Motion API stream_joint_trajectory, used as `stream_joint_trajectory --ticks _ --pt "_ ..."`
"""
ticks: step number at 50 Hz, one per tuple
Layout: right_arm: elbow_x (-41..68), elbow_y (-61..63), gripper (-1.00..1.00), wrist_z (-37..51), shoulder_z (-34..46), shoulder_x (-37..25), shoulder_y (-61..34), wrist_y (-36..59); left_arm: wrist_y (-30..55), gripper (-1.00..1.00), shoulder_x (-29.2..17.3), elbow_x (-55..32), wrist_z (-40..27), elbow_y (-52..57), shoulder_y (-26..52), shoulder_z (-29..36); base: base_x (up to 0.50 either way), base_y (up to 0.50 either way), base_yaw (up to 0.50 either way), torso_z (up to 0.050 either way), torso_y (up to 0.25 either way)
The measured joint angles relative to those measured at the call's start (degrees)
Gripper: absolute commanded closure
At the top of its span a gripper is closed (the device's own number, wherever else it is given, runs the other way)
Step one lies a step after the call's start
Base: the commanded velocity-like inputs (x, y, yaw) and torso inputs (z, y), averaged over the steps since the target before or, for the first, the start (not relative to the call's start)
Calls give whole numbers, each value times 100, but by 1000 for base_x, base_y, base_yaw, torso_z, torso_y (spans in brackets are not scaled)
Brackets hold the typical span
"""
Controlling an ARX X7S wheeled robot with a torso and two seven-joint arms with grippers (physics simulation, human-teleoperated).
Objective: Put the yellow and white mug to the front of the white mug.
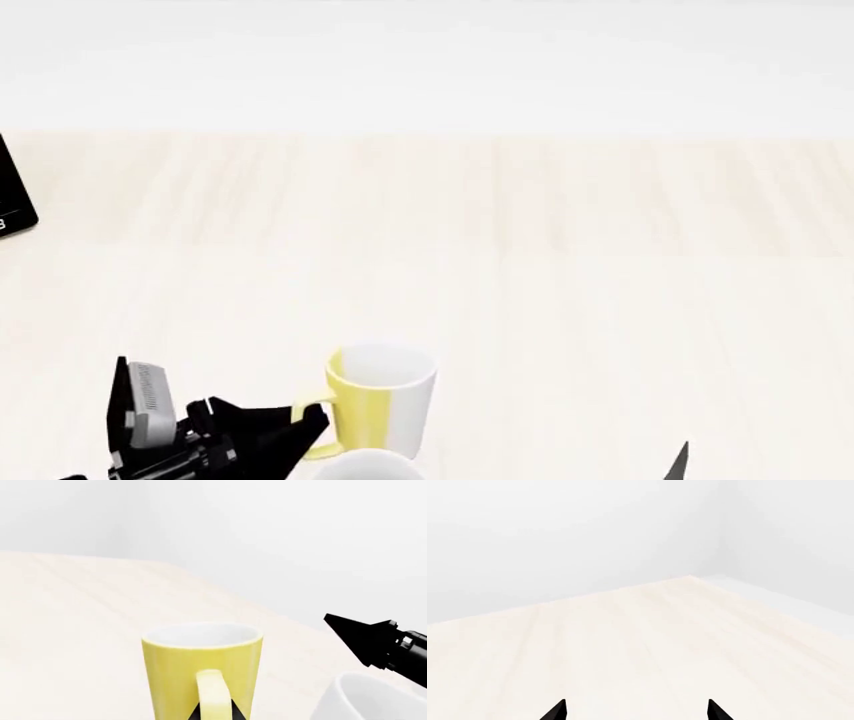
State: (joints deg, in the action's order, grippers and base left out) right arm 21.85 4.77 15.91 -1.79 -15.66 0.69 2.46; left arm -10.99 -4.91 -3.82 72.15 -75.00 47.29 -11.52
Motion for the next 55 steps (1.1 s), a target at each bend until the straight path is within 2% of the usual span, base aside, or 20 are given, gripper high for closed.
stream_joint_trajectory --ticks 37,55 --pt "37 94 -100 70 83 -62 -7 28 -70 100 51 329 106 1 -184 -601 0 0 0 0 0" --pt "56 178 -100 113 121 -97 6 52 -246 100 46 391 23 60 -243 -552 0 0 0 0 0"
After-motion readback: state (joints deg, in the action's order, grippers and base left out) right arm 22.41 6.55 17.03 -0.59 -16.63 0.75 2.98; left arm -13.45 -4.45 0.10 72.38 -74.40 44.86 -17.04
